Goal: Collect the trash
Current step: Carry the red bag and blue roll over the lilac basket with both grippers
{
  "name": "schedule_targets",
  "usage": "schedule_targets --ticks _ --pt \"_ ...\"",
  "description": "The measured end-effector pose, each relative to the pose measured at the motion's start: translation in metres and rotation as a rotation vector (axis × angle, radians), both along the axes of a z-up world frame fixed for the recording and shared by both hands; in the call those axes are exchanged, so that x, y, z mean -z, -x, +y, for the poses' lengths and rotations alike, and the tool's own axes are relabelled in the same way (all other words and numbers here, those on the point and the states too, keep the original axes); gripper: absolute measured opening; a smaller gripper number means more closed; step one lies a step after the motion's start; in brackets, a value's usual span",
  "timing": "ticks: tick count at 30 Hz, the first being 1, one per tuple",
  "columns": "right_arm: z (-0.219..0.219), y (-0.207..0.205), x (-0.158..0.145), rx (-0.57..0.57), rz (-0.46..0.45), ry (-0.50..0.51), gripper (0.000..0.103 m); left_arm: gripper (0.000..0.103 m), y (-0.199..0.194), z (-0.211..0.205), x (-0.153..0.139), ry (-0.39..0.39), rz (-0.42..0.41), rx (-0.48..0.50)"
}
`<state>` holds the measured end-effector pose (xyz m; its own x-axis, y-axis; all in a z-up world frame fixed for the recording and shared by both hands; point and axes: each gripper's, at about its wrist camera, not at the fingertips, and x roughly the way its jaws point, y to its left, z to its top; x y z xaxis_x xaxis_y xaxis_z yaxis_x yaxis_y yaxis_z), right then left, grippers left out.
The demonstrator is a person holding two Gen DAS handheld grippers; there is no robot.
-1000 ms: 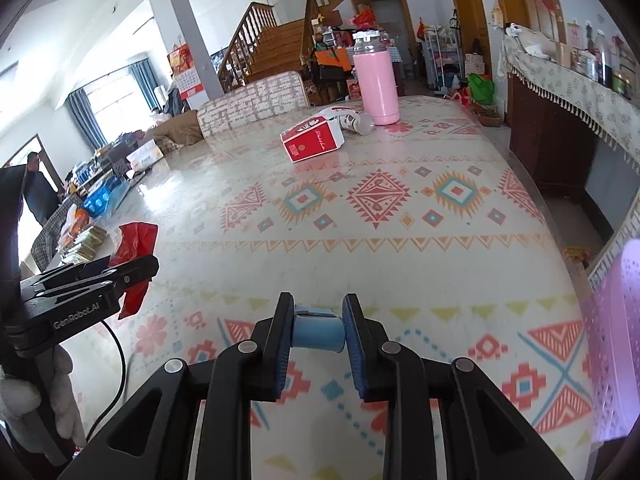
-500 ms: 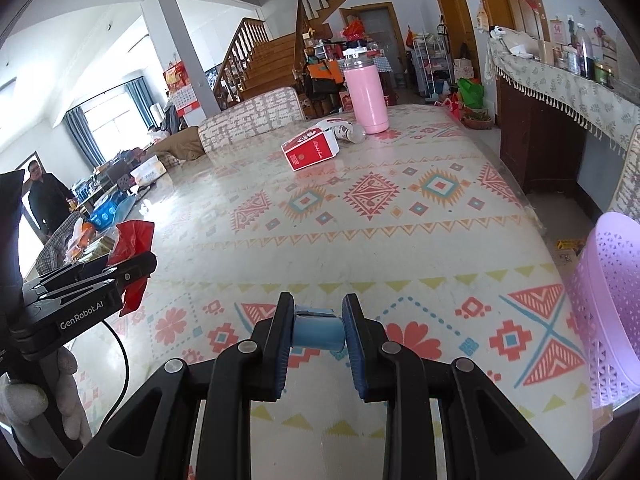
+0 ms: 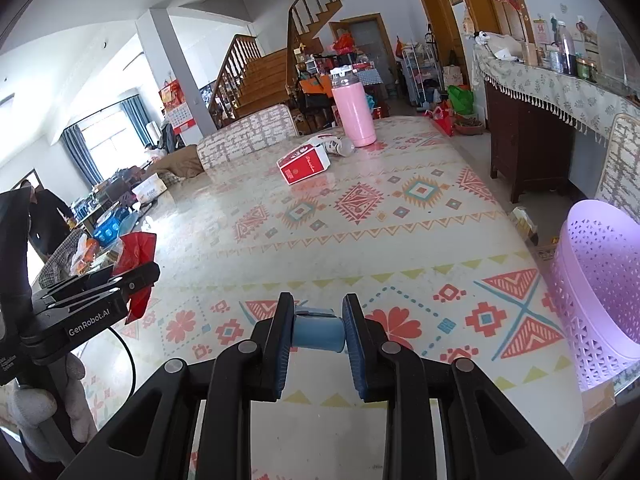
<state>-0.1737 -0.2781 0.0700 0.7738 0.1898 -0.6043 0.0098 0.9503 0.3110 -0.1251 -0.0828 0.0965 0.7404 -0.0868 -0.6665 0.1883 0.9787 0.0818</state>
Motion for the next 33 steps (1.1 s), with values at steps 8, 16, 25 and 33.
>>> schedule_targets --ticks 8,16,25,33 --pt "-0.009 0.012 -0.005 0.019 -0.023 -0.019 0.027 0.045 0.009 -0.011 -0.006 0.004 -0.015 0.035" --pt "-0.02 0.022 -0.008 0.046 -0.038 -0.016 0.027 0.045 0.013 -0.024 -0.007 0.011 -0.016 0.073" --pt "-0.036 0.024 -0.007 0.087 -0.033 -0.007 0.027 0.045 0.008 -0.049 0.002 0.014 0.015 0.142" --pt "-0.051 0.018 0.0 0.113 -0.015 -0.011 0.027 0.045 -0.004 -0.068 0.014 0.026 0.069 0.189"
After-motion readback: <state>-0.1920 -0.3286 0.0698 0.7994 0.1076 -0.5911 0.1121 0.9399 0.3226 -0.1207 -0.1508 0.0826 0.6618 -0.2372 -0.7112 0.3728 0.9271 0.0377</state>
